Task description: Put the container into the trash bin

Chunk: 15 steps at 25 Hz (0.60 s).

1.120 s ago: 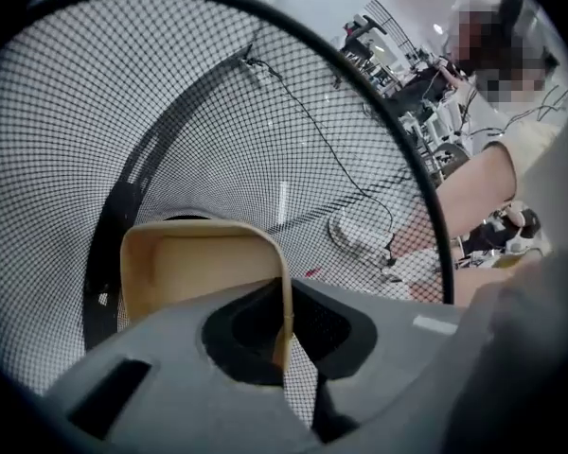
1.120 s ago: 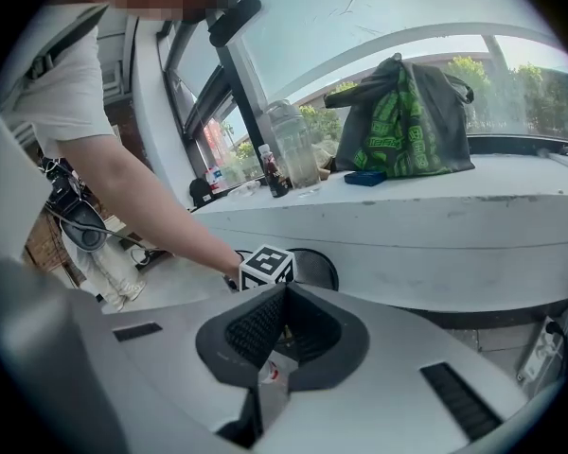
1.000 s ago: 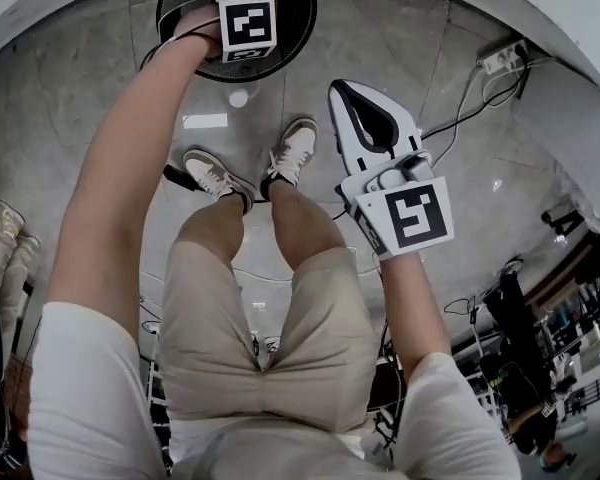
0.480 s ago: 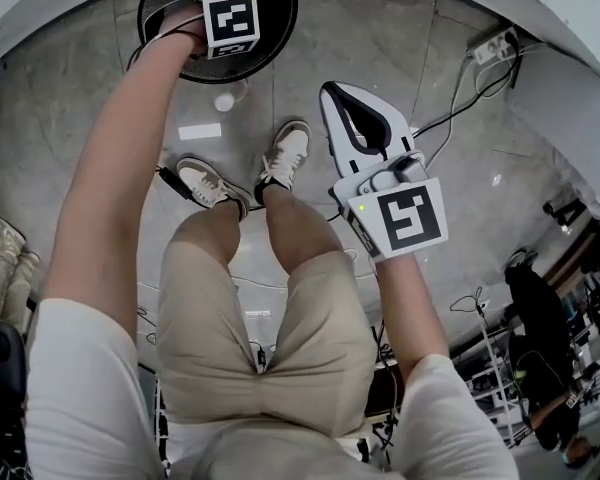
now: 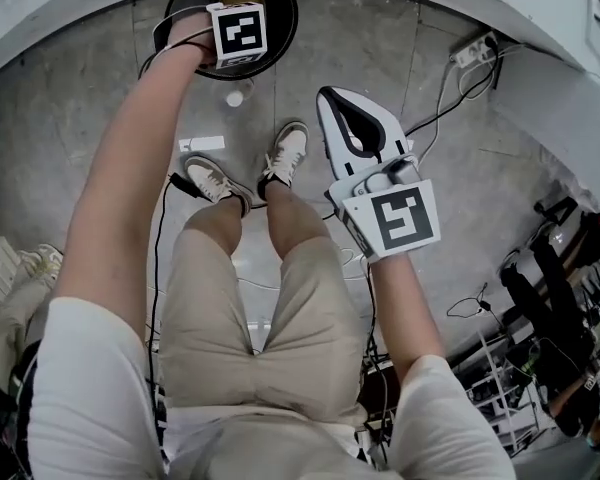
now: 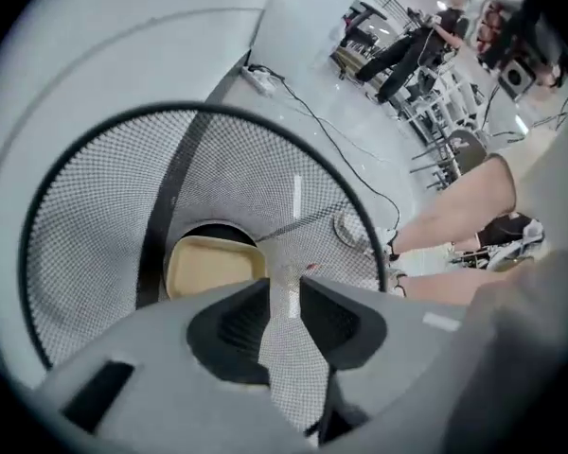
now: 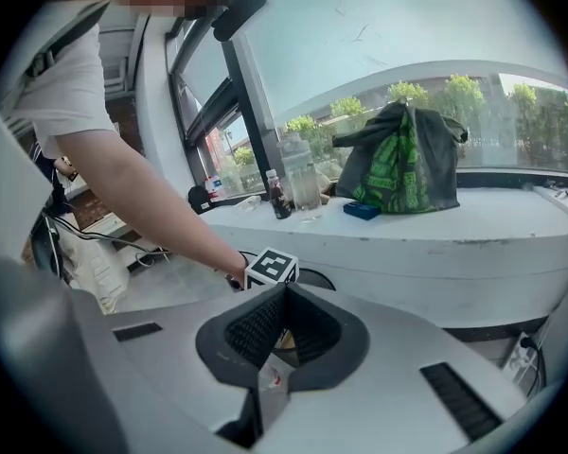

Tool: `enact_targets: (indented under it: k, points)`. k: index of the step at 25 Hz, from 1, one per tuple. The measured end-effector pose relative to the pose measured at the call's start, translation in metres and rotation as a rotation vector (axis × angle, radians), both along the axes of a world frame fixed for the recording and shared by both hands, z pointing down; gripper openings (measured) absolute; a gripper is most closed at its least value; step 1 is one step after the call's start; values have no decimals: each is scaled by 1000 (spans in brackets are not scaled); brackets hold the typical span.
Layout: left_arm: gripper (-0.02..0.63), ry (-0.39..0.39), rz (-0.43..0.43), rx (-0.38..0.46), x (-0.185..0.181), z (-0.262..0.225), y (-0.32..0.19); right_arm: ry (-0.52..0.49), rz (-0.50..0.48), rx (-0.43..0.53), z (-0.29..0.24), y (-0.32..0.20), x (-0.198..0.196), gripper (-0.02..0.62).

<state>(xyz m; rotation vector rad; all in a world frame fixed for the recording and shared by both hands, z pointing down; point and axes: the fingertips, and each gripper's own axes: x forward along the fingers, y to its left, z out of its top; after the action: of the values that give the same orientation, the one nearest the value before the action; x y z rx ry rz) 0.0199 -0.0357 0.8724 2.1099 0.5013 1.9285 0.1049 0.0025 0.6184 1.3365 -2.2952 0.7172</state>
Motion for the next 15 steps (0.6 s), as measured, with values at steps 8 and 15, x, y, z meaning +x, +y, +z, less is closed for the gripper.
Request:
enact_targets:
  k: [8, 15]
  points:
    - [49, 10, -108, 22, -18, -98, 2, 16, -29, 44, -89, -12, -16, 2]
    - [23, 187, -288, 47, -7, -183, 18, -11, -76, 76, -153, -11, -46, 2]
